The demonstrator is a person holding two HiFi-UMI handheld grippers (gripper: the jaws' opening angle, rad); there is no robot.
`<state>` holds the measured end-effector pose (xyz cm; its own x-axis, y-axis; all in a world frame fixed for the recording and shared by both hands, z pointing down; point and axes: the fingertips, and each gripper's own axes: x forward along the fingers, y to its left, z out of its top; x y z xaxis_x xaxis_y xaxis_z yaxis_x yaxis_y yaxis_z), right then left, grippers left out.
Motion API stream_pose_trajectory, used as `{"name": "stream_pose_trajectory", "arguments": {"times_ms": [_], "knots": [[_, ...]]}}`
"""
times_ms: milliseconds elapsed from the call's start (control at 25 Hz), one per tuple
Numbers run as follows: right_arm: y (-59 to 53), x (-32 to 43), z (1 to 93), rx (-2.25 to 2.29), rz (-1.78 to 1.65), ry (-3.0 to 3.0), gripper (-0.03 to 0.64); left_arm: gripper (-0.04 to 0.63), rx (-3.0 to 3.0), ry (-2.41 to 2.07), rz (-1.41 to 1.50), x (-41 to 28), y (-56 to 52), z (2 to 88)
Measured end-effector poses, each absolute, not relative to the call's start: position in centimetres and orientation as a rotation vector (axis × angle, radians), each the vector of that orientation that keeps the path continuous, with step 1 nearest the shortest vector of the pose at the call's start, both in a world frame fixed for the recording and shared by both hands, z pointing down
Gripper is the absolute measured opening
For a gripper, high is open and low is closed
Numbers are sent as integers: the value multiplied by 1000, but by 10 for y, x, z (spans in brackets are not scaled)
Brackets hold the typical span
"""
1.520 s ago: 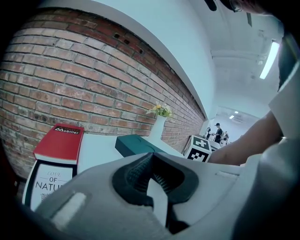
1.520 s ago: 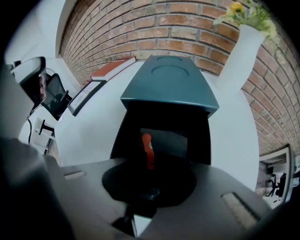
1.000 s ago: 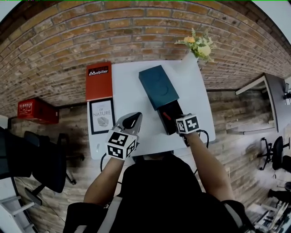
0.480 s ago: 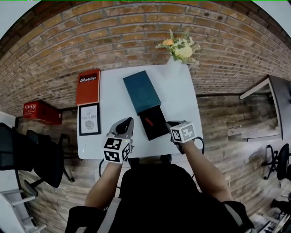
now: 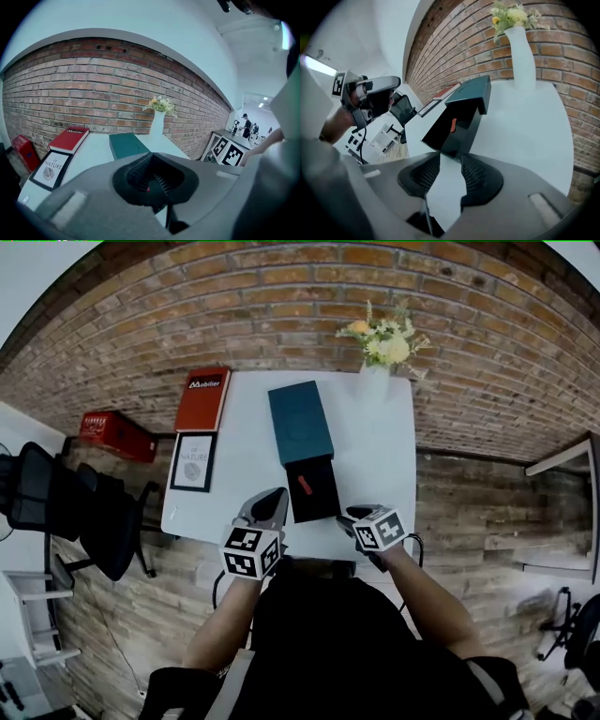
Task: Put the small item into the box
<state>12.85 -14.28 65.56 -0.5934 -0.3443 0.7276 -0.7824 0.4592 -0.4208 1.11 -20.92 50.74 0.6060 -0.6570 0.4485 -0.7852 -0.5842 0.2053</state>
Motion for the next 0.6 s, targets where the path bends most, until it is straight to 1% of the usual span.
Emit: {"name": "stream_pose_trajectory", "arguments": {"times_ms": [200, 280, 360, 600], "knots": [[-138, 109, 669, 831, 1009, -2170, 145, 6, 2412, -1204, 471, 3, -208, 511], [-138, 103, 671, 837, 984, -2155, 133, 7, 2406, -1215, 463, -4, -209, 509], [-137, 98, 674, 850, 973, -2138, 106, 6, 2408, -1210, 459, -9, -210, 508], [-136, 60, 676, 855, 983, -2121, 106, 6, 2425, -1185, 439, -31, -217, 507]]}}
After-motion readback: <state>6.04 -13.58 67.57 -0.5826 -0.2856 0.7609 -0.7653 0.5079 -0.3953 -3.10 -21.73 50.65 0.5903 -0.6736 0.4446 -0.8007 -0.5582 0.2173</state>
